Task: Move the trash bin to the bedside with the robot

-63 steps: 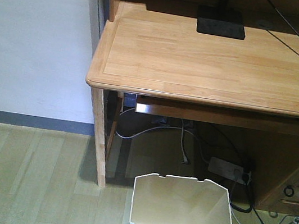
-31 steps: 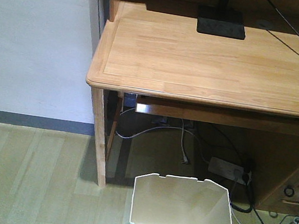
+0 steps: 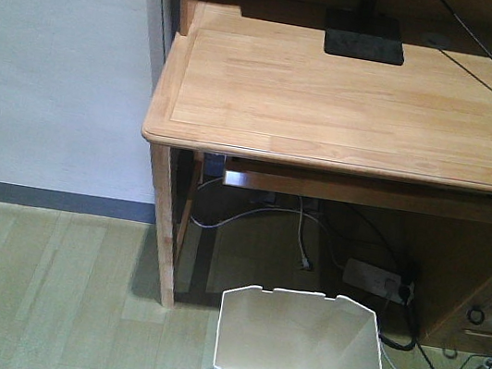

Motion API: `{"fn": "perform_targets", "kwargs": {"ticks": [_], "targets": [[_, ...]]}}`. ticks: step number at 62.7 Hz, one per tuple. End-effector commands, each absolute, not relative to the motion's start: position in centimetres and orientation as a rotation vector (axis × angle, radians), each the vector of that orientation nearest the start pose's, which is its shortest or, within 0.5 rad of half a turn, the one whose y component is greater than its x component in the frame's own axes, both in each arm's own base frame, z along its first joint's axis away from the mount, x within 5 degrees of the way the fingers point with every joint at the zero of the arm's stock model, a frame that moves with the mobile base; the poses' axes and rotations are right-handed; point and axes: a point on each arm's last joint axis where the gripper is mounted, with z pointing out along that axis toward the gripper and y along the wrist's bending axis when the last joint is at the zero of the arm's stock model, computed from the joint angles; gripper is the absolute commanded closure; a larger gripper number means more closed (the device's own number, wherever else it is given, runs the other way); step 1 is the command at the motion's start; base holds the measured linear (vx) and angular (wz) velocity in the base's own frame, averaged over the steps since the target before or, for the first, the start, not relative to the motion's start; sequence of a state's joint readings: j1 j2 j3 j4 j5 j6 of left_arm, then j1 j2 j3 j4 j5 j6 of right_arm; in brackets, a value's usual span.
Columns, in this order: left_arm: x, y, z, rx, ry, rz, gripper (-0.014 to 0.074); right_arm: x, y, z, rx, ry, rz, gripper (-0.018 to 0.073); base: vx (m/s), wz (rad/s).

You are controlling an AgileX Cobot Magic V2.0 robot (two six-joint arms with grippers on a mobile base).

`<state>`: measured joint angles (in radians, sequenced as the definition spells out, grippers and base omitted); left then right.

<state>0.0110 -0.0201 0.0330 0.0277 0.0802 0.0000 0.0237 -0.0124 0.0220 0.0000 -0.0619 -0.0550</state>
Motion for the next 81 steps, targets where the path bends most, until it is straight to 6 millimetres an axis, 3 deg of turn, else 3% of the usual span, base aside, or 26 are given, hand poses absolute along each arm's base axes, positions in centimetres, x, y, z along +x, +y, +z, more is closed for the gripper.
{"fn": "perform_targets", "kwargs": {"ticks": [1,13,27,44,58,68,81], "targets": [[5.6,0.0,19.9,0.000,1.507,0.007,0.0603,4.9,0.1,24.5,-0.036,1.269,-0.020,0.0567,0.00,0.00],[5.6,0.0,19.9,0.000,1.507,0.007,0.0603,6.0,0.1,28.8,-0.042,1.321,-0.023,0.0567,0.00,0.00],[5.6,0.0,19.9,0.000,1.507,0.007,0.0603,9.7,0.2,31.7,-0.047,1.545,-0.017,0.0567,0.00,0.00],[5.6,0.0,19.9,0.000,1.507,0.007,0.0603,12.9,0.3,30.3,-0.051,1.726,-0.013,0.0567,0.00,0.00],[5.6,0.0,19.9,0.000,1.507,0.007,0.0603,13.6,0.3,29.5,-0.060,1.795,-0.019,0.0536,0.00,0.00],[5.6,0.0,19.9,0.000,1.507,0.007,0.0603,13.6,0.3,29.5,-0.068,1.796,-0.026,0.0423,0.00,0.00],[5.6,0.0,19.9,0.000,1.507,0.007,0.0603,13.6,0.3,29.5,-0.066,1.796,-0.024,0.0199,0.00,0.00]]}}
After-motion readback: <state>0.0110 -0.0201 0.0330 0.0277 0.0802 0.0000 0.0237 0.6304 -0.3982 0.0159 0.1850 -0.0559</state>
